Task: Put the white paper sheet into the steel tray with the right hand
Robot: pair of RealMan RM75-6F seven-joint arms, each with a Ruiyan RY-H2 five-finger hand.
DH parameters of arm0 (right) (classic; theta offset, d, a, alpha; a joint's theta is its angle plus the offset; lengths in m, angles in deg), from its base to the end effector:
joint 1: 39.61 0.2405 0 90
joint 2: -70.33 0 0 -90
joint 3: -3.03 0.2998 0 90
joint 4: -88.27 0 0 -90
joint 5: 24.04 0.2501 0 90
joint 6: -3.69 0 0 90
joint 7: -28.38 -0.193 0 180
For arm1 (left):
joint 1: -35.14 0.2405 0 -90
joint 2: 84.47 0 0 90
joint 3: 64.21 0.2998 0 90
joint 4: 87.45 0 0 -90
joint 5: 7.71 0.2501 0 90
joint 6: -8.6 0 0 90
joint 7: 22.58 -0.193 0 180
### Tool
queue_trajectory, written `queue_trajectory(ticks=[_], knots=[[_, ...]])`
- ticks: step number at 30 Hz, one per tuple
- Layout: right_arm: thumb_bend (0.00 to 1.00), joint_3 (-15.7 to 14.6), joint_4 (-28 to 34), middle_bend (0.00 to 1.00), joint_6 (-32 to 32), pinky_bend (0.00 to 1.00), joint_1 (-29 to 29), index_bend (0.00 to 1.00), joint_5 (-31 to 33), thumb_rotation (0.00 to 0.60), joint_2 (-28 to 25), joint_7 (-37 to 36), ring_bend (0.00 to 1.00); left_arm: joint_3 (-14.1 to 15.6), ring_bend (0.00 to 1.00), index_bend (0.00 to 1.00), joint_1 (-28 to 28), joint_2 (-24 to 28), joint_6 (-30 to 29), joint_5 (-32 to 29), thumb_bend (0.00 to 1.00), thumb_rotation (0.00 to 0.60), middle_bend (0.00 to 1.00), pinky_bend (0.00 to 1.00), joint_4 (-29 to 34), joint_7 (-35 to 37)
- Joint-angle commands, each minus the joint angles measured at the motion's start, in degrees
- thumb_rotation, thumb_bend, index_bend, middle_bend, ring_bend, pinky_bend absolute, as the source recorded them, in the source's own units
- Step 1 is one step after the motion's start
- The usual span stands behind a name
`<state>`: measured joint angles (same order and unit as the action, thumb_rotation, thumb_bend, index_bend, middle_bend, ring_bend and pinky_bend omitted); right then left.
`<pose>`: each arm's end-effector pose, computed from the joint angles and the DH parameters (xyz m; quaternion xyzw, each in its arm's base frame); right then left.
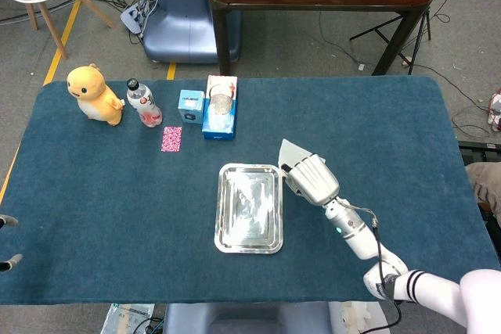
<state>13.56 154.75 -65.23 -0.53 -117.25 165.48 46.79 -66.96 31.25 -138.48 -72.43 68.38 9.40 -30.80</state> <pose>-0.1595 -0.4272 -0.0551 0.7591 -0.1221 0.4407 0.4632 -0.3992 0.2260 0.2017 -0.5909 -0.3773 -0.2626 0.6629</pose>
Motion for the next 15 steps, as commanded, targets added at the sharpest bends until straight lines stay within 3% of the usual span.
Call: queue_trajectory(ticks=[1, 15], knots=[[0.37, 1.21, -2.46, 1.0, 2.38, 1.0, 2.88, 0.64, 0.77, 0.6, 2.4, 0.62, 1.0, -0.12, 0.29, 0.39, 0.02, 0.07, -0.11, -0.11, 0.07, 0.6, 0.35, 0.43, -0.06, 0.02], [0.37, 0.79, -7.38, 1.0, 6.14, 1.0, 10.69, 0.66, -0.26, 0.6, 9.27, 0.47, 1.0, -0.14, 0.29, 0.39, 0.27, 0.58, 0.01, -0.7, 0.07, 0.6, 0.36, 0.43, -0.44, 0.05]])
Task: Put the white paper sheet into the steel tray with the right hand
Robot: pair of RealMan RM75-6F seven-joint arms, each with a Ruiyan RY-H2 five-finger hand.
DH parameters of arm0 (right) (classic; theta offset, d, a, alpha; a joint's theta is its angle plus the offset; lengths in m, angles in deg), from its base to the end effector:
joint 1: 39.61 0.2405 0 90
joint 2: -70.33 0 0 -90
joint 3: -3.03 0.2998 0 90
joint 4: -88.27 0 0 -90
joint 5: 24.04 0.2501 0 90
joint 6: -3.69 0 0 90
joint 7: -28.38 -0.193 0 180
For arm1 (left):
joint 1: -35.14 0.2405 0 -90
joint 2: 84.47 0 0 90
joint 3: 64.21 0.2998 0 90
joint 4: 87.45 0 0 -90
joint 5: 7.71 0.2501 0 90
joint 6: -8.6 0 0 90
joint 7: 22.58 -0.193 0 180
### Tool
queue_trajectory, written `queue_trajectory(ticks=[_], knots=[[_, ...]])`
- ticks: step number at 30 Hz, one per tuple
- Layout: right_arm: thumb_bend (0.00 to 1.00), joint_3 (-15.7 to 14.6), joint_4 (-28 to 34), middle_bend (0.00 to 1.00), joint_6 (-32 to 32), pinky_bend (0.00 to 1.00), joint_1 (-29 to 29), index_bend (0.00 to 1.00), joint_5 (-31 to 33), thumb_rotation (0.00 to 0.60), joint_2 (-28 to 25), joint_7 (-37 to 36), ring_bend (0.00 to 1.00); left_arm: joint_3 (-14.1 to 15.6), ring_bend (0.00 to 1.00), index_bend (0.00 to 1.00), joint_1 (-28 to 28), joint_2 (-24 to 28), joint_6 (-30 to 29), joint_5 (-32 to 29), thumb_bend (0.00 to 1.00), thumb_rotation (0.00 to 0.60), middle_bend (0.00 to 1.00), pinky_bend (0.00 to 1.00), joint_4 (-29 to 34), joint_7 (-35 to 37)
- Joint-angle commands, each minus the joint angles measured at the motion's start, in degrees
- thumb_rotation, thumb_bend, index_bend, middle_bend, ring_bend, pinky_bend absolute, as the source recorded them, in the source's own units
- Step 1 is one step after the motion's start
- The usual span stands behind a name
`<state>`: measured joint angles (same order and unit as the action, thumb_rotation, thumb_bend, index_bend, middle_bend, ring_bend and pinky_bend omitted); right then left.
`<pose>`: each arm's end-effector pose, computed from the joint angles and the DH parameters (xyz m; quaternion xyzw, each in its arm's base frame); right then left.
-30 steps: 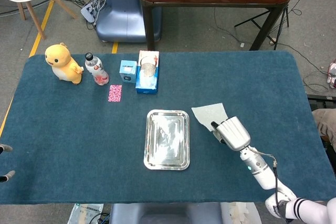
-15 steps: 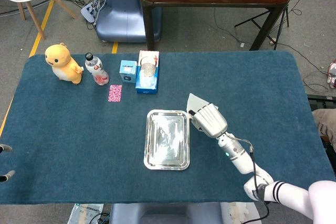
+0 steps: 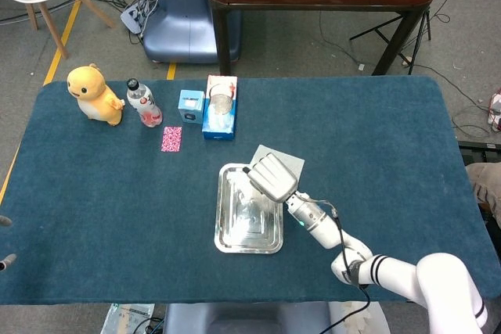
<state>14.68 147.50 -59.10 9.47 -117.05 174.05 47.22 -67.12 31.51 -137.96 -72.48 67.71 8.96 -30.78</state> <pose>-0.0845 -0.4448 -0.1172 0.7917 -0.0858 0.4443 0.4104 -0.4037 0.2247 0.2085 -0.5871 -0.3747 -0.2556 0.6705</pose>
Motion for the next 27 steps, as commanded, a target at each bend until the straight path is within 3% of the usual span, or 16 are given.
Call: queue_trajectory(ticks=[1, 16, 27], knots=[[0.37, -0.54, 0.11, 1.0, -0.15, 1.0, 0.96, 0.66, -0.68, 0.6, 0.99, 0.13, 1.0, 0.05, 0.29, 0.39, 0.02, 0.13, 0.12, -0.05, 0.07, 0.6, 0.36, 0.43, 0.02, 0.07], [0.37, -3.87, 9.37, 1.0, -2.38, 1.0, 1.41, 0.67, -3.76, 0.6, 0.64, 4.1, 1.0, 0.45, 0.29, 0.4, 0.41, 0.65, -0.01, 0.24, 0.07, 0.6, 0.36, 0.43, 0.55, -0.15], [0.37, -5.77, 11.97, 1.0, -1.5, 1.0, 0.8, 0.67, -3.86, 0.6, -0.08, 6.05, 1.0, 0.79, 0.29, 0.4, 0.79, 1.28, -0.16, 0.59, 0.07, 0.6, 0.36, 0.43, 1.03, 0.25]])
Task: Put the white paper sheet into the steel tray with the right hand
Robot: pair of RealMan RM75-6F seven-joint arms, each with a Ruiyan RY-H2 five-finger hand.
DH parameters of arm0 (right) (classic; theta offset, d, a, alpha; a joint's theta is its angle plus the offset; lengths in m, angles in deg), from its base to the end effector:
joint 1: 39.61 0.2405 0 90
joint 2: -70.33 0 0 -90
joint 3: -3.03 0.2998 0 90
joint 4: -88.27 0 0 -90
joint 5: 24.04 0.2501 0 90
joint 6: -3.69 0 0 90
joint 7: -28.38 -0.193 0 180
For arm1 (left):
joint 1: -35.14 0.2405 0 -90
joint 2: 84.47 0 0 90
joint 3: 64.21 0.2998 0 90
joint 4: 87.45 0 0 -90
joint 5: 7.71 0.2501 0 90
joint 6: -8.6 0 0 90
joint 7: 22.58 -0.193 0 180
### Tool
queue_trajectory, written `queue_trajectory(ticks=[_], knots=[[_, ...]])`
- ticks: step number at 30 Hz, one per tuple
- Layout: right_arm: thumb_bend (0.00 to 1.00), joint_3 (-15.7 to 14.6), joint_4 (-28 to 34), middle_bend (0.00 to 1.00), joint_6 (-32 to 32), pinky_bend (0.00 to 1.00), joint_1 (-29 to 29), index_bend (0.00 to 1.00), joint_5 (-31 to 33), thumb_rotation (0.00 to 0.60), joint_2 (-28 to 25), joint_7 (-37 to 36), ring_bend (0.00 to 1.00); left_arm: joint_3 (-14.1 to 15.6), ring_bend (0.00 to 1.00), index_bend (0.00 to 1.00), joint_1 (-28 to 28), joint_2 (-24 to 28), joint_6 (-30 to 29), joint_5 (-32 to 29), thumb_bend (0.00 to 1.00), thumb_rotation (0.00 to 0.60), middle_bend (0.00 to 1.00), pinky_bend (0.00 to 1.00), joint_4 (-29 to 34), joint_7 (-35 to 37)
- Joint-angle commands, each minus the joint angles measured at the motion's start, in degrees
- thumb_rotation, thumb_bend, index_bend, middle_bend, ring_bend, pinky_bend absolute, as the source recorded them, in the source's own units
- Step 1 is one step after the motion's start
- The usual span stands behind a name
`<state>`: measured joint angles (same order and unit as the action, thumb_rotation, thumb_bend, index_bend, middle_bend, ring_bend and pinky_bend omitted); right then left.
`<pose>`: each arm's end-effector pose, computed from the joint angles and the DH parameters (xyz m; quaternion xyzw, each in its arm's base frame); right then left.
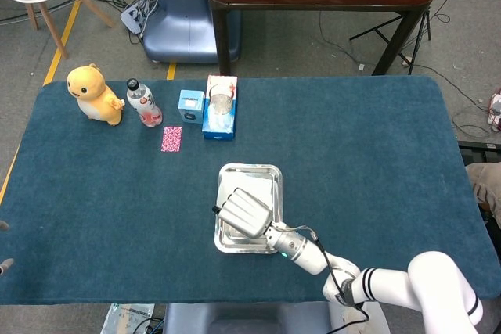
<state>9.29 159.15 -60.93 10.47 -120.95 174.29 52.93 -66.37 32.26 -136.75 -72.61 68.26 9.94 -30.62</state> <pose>-0.0369 -0.3668 -0.1450 0.8170 -0.0463 0.4771 0.3206 -0.4035 0.2161 0.2116 -0.5898 -0.3785 -0.2486 0.6686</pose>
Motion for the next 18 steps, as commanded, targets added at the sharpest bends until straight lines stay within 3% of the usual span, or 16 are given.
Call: queue_trajectory(ticks=[1, 18], knots=[[0.37, -0.52, 0.43, 1.0, 0.51, 1.0, -0.28, 0.67, 0.11, 0.6, -0.48, 0.59, 1.0, 0.06, 0.29, 0.4, 0.08, 0.12, -0.04, 0.07, 0.07, 0.6, 0.36, 0.43, 0.06, 0.16], [0.37, -3.23, 1.72, 1.0, 2.16, 1.0, -0.14, 0.67, -1.78, 0.6, -3.96, -1.71, 1.0, 0.9, 0.29, 0.4, 0.79, 0.57, -0.14, 0.87, 0.07, 0.6, 0.36, 0.43, -0.12, 0.62]])
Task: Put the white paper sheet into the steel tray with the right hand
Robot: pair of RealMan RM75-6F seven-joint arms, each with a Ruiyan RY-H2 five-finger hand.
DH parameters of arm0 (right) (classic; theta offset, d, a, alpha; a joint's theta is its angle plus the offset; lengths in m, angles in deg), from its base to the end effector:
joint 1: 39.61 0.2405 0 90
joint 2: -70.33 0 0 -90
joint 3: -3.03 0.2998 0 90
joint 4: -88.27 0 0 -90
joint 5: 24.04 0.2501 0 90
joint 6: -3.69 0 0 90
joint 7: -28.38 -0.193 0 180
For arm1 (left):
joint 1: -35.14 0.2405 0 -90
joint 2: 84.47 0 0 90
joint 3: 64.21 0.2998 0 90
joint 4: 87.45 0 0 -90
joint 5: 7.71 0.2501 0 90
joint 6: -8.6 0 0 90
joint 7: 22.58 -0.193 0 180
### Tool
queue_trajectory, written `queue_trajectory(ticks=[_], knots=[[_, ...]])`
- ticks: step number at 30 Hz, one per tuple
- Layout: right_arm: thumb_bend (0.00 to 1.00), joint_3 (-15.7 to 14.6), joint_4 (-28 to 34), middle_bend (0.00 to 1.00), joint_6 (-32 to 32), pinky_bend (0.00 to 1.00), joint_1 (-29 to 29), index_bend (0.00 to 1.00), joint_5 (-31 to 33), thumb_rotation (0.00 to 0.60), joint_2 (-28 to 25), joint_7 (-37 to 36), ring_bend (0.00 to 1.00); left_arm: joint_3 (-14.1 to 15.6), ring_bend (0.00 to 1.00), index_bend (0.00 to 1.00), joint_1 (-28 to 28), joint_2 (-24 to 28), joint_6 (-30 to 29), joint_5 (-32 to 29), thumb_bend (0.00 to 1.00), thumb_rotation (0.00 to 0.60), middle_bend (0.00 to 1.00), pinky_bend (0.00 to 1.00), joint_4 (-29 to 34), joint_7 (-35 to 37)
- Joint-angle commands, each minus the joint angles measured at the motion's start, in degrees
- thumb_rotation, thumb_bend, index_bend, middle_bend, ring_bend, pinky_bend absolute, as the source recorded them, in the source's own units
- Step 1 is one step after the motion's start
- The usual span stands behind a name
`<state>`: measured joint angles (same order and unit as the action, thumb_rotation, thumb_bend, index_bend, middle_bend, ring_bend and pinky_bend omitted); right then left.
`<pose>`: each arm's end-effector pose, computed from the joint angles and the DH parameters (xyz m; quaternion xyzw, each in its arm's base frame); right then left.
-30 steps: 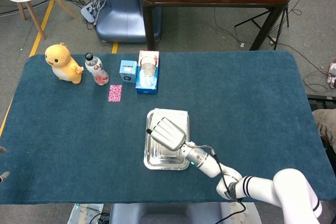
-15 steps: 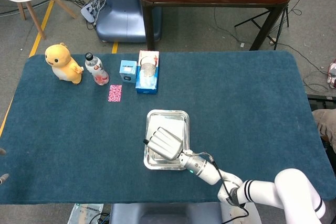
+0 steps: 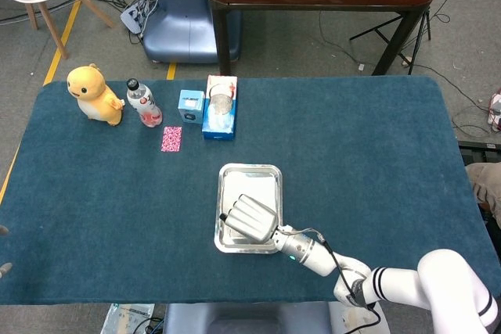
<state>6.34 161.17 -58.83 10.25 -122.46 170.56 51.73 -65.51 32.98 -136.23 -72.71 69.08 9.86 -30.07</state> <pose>-0.0576 -0.3603 -0.1423 0.8428 -0.0346 0.4468 0.2980 -0.4062 0.2076 0.2123 -0.5935 -0.3820 -0.2421 0.6658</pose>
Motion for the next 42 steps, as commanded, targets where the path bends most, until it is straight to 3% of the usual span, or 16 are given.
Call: queue_trajectory(ticks=[1, 18, 22, 24, 27, 33, 42], knots=[[0.37, -0.34, -0.43, 1.0, 0.14, 1.0, 0.12, 0.67, -0.33, 0.6, -0.3, -0.73, 1.0, 0.08, 0.29, 0.4, 0.11, 0.07, -0.08, 0.08, 0.07, 0.6, 0.36, 0.43, -0.08, 0.14], [0.35, -0.55, -2.74, 1.0, -0.16, 1.0, -0.31, 0.67, -0.28, 0.6, -0.14, -1.85, 1.0, -0.8, 0.29, 0.4, -0.97, -0.13, 1.22, -1.19, 0.07, 0.6, 0.36, 0.43, 0.2, -0.69], [0.25, -0.52, -2.28, 1.0, -0.06, 1.0, -0.4, 0.66, -0.16, 0.6, -0.39, -1.61, 1.0, -0.73, 0.29, 0.4, -0.97, -0.38, 1.17, -1.09, 0.07, 0.6, 0.36, 0.43, 0.21, -0.95], [0.11, -0.49, -2.0, 1.0, 0.11, 1.0, -0.46, 0.6, 0.03, 0.6, -0.56, -1.46, 1.0, -0.72, 0.29, 0.4, -0.96, -0.45, 1.12, -1.09, 0.07, 0.6, 0.36, 0.43, 0.21, -1.05], [0.01, -0.49, -1.51, 1.0, 0.19, 1.0, -0.59, 0.5, 0.18, 0.6, -0.85, -1.38, 1.0, -0.75, 0.29, 0.4, -0.97, -0.56, 1.08, -1.15, 0.07, 0.6, 0.36, 0.43, 0.16, -1.2], [0.0, -0.29, -0.42, 1.0, -0.15, 1.0, -0.82, 0.37, 0.28, 0.6, -1.41, -1.51, 1.0, -0.72, 0.29, 0.4, -1.03, -0.45, 1.23, -1.12, 0.07, 0.6, 0.36, 0.43, 0.09, -0.98], [0.0, 0.21, 1.92, 1.0, 0.18, 1.0, -1.1, 0.3, 1.08, 0.6, -2.42, -0.99, 1.0, -0.69, 0.29, 0.4, -1.17, -0.22, 1.53, -1.08, 0.07, 0.6, 0.36, 0.43, -0.08, -0.7]])
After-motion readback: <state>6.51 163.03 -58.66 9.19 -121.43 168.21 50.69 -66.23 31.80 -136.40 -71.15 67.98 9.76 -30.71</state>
